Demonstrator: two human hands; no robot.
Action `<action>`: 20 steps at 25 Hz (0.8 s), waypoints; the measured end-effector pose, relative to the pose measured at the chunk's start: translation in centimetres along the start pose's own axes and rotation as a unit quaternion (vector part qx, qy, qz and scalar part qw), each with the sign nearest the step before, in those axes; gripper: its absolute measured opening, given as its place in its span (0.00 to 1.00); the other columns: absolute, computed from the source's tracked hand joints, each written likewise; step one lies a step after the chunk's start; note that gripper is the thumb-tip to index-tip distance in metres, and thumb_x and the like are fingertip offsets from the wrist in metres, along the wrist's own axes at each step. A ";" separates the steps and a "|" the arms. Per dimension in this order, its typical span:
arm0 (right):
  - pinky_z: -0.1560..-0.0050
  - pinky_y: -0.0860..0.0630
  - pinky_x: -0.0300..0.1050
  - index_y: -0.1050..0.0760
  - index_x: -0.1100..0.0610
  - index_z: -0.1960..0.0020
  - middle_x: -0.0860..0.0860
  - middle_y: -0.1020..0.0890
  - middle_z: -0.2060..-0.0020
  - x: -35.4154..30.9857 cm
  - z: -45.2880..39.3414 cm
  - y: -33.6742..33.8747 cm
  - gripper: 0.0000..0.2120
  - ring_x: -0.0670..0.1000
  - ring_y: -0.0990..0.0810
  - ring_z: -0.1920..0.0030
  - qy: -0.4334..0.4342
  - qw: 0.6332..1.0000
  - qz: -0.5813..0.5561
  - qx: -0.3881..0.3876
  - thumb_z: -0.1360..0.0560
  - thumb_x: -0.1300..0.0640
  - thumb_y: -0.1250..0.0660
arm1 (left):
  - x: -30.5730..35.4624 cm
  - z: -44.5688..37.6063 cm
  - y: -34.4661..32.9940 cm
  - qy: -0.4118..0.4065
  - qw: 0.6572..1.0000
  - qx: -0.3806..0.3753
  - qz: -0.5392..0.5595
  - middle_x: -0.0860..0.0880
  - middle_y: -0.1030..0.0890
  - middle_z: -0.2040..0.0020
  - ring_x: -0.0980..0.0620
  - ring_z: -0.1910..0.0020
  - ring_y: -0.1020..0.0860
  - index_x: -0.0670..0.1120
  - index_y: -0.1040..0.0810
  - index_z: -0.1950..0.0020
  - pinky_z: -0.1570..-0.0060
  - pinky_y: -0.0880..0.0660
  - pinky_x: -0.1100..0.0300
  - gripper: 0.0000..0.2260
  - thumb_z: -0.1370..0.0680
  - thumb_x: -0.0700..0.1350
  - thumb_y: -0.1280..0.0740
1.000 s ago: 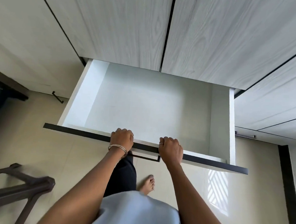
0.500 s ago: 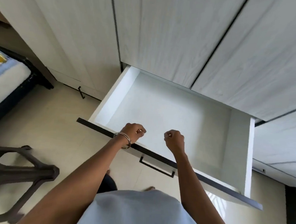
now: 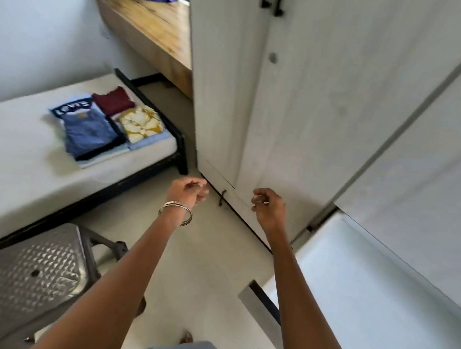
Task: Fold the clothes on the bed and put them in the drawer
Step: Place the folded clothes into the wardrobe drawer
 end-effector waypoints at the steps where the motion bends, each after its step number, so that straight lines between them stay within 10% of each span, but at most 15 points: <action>1: 0.50 0.19 0.57 0.20 0.52 0.52 0.50 0.17 0.62 -1.7 -1.5 -2.7 0.16 0.54 0.18 0.58 0.012 1.000 0.004 -0.021 0.31 0.67 0.40 | 0.1 -1.7 2.8 0.039 0.997 0.038 0.053 0.48 0.18 0.62 0.57 0.72 0.21 0.44 0.20 0.49 0.69 0.28 0.64 0.08 0.19 0.37 0.39; 12: 0.66 0.24 0.37 0.21 0.53 0.50 0.53 0.17 0.58 -10.6 -21.1 -32.0 0.08 0.53 0.18 0.59 0.009 0.972 0.031 -0.231 0.22 0.64 0.36 | -6.0 -23.0 26.9 0.178 0.931 0.275 0.160 0.48 0.18 0.62 0.54 0.72 0.22 0.45 0.22 0.52 0.69 0.31 0.62 0.07 0.20 0.38 0.38; 20: 0.72 0.28 0.36 0.24 0.56 0.52 0.53 0.18 0.61 -19.5 -35.4 -50.8 0.06 0.49 0.22 0.64 -0.056 0.916 0.109 -0.382 0.19 0.58 0.38 | -4.8 -38.3 37.4 0.261 0.908 0.315 0.089 0.47 0.16 0.58 0.50 0.68 0.21 0.45 0.20 0.50 0.71 0.29 0.63 0.06 0.21 0.45 0.35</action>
Point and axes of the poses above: each hand's wrist, its own z-axis away from the middle knuckle, its own y-axis out of the back of the hand, x = y × z, the point moved 4 cm from there along -z, towards the middle knuckle
